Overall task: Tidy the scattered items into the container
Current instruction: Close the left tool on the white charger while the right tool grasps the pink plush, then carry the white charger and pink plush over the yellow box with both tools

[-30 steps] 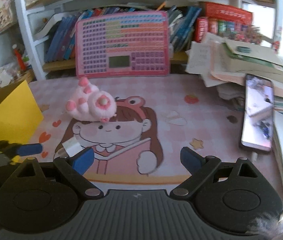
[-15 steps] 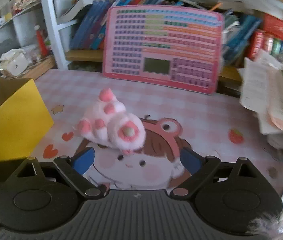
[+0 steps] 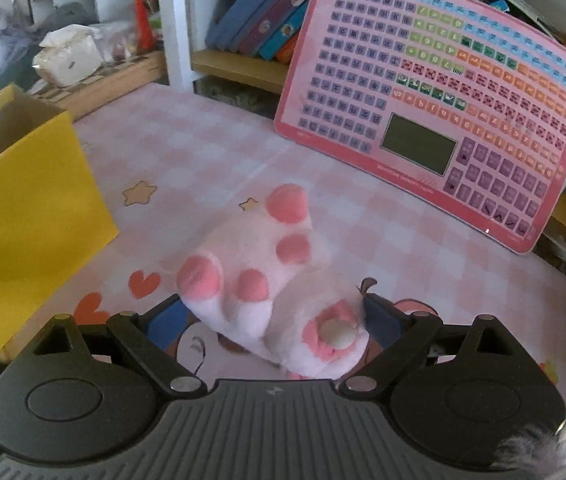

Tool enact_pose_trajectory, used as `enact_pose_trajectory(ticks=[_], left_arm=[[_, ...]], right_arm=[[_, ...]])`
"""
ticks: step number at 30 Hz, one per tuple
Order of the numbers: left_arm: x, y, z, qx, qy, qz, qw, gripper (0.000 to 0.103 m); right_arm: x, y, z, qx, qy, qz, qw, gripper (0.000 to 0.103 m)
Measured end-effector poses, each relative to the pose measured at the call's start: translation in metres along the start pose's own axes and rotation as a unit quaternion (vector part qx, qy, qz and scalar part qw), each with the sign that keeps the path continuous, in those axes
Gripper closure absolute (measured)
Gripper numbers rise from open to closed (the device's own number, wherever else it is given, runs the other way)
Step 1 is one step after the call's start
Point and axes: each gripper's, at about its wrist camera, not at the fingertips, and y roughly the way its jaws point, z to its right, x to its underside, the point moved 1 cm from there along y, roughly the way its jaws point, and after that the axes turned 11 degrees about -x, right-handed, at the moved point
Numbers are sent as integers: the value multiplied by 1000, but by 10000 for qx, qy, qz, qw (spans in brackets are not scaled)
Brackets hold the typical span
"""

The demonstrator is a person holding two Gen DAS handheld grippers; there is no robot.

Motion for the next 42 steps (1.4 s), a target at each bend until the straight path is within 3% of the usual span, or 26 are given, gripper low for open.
enact_pose_trajectory(ticks=[10,13,14,17,20,42], left_arm=[[1,-26,-14,104,-347,86,9993,69],[2,-30,-17,99,-401,112,9991,69],[3,-31,-17,87,-398,122,9991,69],[4,-32,-18,71,-412,141,9990,69],[5,-37,-18,86,-412,182,9989,69],[42,-100,-33,540,-509,399,9964,69]], right_arm=[[-8,23,4,-119,224,-67,9997,10],[-9,24,4,-190,255,-37,9995,15],[-9,24,3,-187,242,-42,9995,23],[-9,22,0,-155,170,-55,9997,31],[-5,16,1,-224,302,-29,9993,35],[56,-74,-34,238,962,280,9947,35]])
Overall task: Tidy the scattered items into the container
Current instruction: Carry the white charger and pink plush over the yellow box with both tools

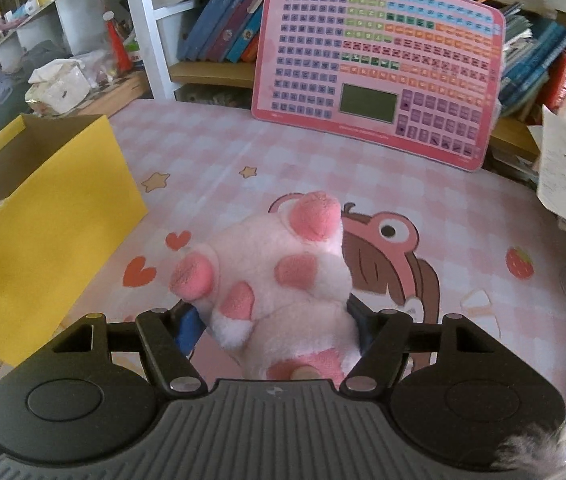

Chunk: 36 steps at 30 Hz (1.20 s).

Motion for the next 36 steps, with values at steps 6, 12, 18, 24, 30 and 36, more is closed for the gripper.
enact_pose_trajectory(ticks=[6,12,18,24,30,36], left_arm=[[8,-23,-8,169,37,54,9998,69],[18,-49,-23,402,94,132,9991,69],[33,-72,-49,575,120,163,9981,69],[51,-98,-76,704,119,208,9972,69],[65,-121,-103,788,140,297,9963,69],[83,-138,-130,842,141,340,9958,69]], right_arm=[[16,-23,-16,127,138,130,9997,35],[35,-52,-40,291,352,342,9984,35],[57,-76,-70,410,638,493,9959,35],[83,-94,-110,562,669,506,9949,35],[112,-109,-147,773,748,549,9927,35],[140,-120,-178,936,950,567,9894,35]])
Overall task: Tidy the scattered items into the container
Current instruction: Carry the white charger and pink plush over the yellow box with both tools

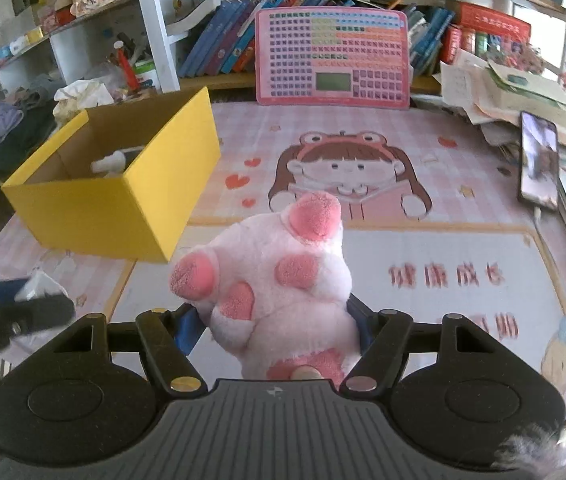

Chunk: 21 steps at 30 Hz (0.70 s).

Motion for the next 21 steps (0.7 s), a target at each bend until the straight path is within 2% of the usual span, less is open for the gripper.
enact_pose_trajectory(ticks=[10,21], left_arm=[[20,-27,-31,92,-50,-45,9999,69],[35,-46,-50,57,-217,-31,9997,69]], right_arm=[[38,-19,-31,74,470,-37,9989,35],[56,-21,-76,-203,219,-216,9993,35]])
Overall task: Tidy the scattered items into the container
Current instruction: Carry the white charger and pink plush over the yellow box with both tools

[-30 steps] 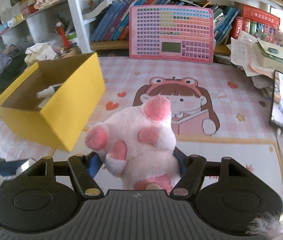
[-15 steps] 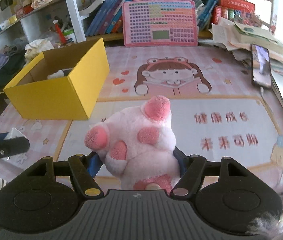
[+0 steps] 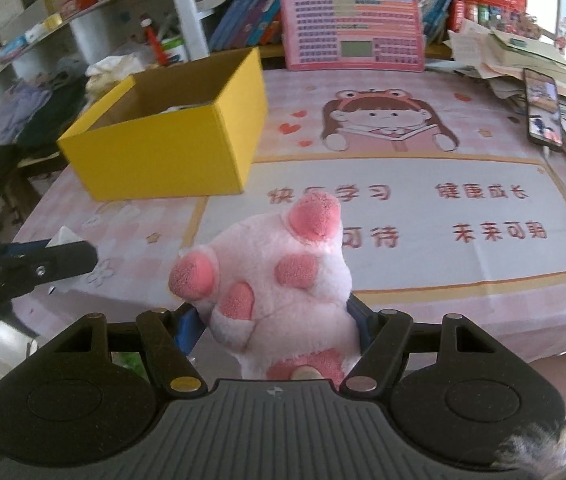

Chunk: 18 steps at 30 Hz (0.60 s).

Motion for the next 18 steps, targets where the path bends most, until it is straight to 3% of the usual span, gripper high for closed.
enact_pose_trajectory(ticks=[18], left_arm=[[8,-23,-49,-407,-441,169,9981,69]], right_arm=[[-1,26,-69,-460,-902,-187,9947,35]])
